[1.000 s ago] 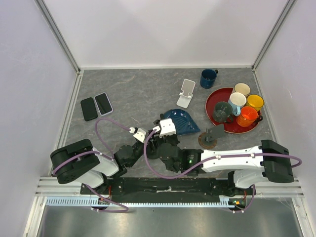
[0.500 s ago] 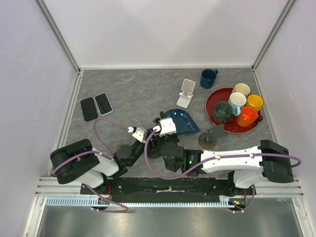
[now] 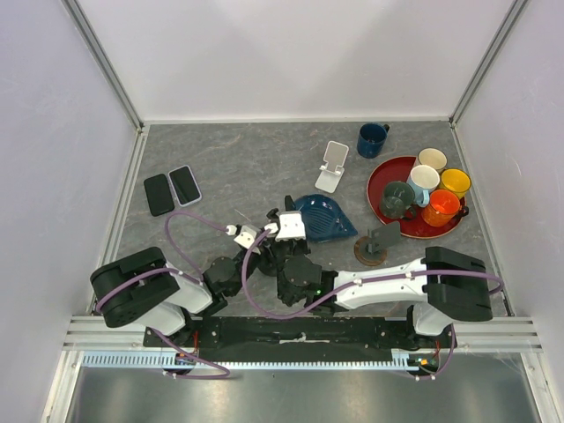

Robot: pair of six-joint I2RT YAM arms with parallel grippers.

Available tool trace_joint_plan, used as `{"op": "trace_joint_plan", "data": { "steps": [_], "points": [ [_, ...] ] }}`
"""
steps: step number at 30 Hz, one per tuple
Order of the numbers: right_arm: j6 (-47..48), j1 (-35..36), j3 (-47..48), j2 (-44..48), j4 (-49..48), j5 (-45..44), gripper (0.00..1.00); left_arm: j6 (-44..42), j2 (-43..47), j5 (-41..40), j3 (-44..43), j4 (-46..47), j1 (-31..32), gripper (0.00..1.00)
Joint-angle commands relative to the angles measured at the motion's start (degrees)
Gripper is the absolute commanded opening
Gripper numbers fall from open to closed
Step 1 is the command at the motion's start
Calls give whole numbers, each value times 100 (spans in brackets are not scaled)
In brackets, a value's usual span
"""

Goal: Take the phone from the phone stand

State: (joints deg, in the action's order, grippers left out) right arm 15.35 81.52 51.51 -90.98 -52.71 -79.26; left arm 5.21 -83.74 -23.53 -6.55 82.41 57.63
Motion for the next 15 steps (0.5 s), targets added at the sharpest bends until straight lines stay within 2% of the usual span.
{"op": "trace_joint_plan", "data": {
  "steps": [1, 4, 6, 11, 15],
  "points": [
    [-1993, -30, 238, 590, -138, 298, 0, -372, -239, 50, 39, 671, 73, 2],
    [-3410, -345, 10, 836, 831, 595, 0, -495, -309, 68, 13, 671, 135, 2],
    [-3907, -461, -26, 994, 1306, 1061, 0, -721, -353, 59, -22, 671, 187, 2],
    [-4189, -523, 131, 1144, 1684, 1510, 0, -1136, -520, -90, -145, 662, 433, 2],
    [-4032, -549, 175, 1065, 1571, 1572, 0, -1330, -590, -161, -224, 662, 609, 2]
  ]
}}
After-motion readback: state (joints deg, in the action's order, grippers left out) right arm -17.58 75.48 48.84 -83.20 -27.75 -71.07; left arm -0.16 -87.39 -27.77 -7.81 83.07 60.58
